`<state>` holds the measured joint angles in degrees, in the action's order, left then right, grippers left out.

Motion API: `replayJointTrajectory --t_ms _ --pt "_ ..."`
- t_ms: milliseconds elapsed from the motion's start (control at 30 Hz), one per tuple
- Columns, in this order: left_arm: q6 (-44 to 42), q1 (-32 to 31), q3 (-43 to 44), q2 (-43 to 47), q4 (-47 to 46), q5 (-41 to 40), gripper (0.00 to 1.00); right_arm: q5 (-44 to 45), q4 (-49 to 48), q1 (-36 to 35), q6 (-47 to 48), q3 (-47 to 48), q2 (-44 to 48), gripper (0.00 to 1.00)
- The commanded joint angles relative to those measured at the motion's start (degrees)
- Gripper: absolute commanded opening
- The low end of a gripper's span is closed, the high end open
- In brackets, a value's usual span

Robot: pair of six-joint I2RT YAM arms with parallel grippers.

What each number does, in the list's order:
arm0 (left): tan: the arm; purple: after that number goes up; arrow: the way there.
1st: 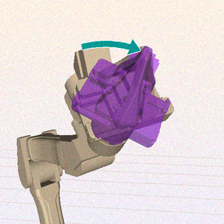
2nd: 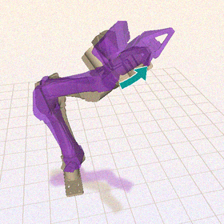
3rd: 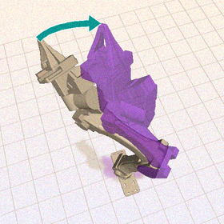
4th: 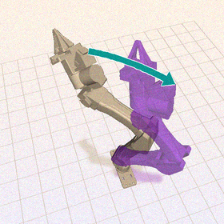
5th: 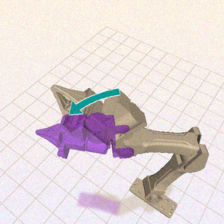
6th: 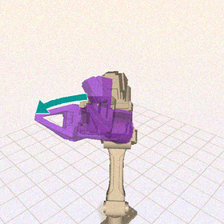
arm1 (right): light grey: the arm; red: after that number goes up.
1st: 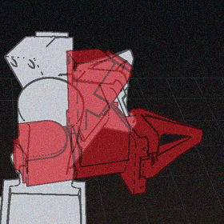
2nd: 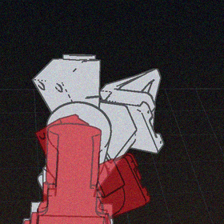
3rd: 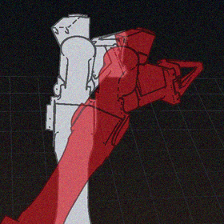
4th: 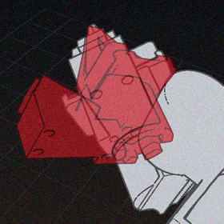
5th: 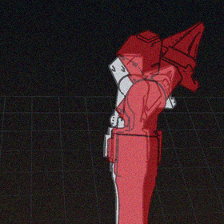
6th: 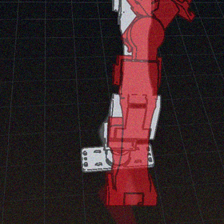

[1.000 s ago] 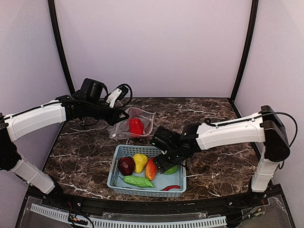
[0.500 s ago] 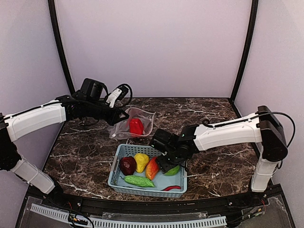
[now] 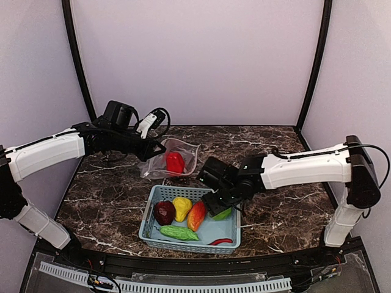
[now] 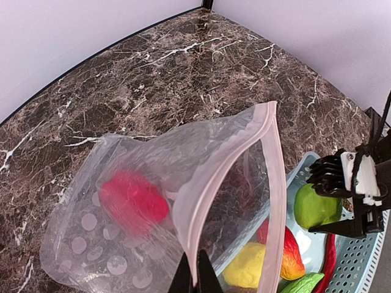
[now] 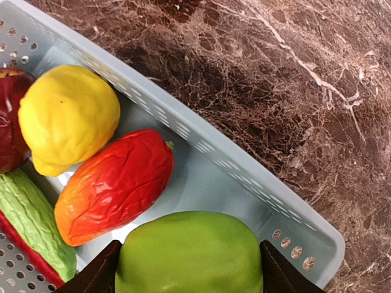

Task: Place the food in the zip-top bag and seal the zipper
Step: Pick up the fake fruit from the bin, then place the fake fruit in the zipper food storage bag.

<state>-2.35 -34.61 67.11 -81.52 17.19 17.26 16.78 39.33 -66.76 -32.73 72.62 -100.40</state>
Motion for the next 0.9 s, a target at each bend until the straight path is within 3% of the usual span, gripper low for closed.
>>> replayJointTrajectory --t_ms 0,200,367,567,867 --pt "-0.5 0.3 -0.8 2.4 -0.6 0.4 0.01 0.9 0.1 -0.5 -0.9 0.4 5.6 0.62" --pt "-0.6 0.3 -0.6 2.3 -0.5 2.3 0.01 1.1 -1.1 -0.5 -0.2 2.7 13.6 0.62" --pt "-0.1 0.2 -0.5 1.9 -0.8 4.8 0.01 1.1 -7.9 -0.5 1.5 4.9 16.5 0.62" --pt "-0.2 0.2 -0.5 1.8 -0.8 5.2 0.01 1.7 -19.9 -0.5 6.4 6.5 15.0 0.62" --pt "-0.4 0.2 -0.4 1.9 -0.7 5.5 0.01 4.5 -25.9 -0.5 10.0 9.7 9.0 0.63"
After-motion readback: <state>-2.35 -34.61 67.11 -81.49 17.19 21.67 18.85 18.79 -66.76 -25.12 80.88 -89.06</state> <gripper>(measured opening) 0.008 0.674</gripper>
